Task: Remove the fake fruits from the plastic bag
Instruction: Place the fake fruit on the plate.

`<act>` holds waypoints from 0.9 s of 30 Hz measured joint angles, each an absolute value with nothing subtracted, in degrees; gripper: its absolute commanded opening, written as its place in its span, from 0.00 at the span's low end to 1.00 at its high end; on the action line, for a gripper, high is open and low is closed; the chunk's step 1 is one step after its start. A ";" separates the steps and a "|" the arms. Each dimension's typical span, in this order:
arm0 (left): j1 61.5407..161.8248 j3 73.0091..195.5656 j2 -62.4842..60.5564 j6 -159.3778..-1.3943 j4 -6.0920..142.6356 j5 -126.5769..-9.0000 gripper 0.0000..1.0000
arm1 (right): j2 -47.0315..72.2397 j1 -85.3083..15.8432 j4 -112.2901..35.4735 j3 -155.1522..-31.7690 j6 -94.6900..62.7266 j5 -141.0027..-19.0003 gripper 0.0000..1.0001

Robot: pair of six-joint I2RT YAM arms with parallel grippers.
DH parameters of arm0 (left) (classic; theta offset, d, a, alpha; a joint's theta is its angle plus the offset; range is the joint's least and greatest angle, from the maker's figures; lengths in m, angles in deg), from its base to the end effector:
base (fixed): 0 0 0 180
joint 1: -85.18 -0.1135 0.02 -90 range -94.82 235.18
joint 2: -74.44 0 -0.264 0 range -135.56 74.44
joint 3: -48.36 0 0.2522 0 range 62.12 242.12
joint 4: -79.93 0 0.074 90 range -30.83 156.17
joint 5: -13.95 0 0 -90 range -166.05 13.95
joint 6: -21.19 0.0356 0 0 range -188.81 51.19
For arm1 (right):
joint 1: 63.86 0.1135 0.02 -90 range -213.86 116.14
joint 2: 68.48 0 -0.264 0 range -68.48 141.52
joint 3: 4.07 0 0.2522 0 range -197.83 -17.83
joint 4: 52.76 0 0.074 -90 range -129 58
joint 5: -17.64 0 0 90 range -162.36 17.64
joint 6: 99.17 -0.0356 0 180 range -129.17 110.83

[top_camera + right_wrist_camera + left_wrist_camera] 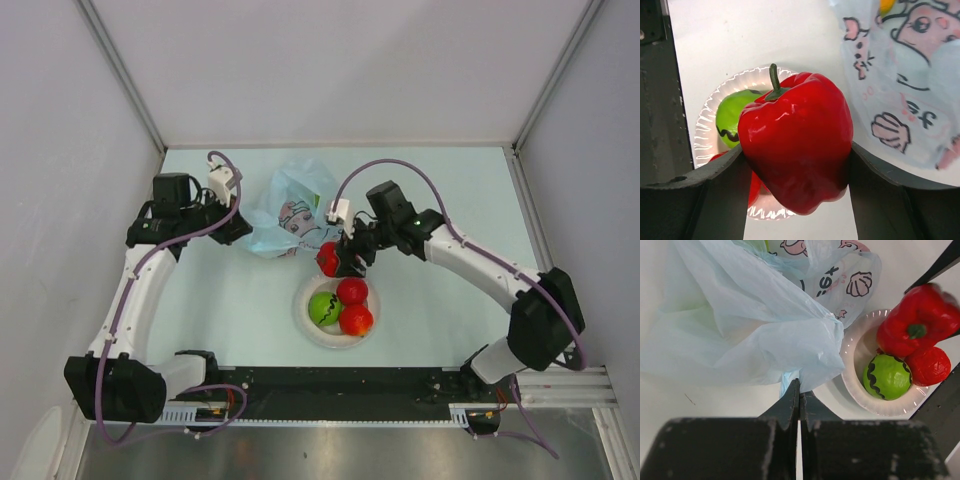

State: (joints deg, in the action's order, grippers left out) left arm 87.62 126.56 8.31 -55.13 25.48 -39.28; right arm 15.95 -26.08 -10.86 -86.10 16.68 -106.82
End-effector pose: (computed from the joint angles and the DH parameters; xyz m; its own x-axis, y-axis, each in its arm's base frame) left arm 0.2344 -0.0313 0.3386 -0.5418 0.2127 -0.8132 0.6217 0.7525 -0.2173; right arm 0.2408 0.2122 0.2935 -0.1370 -0.5610 -0.8164 -0.9833 0.1766 0.0436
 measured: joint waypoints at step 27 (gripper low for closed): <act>86.86 123.70 12.86 -56.93 27.95 -39.19 0.00 | 38.28 -22.30 -4.07 -97.05 33.60 -110.05 0.41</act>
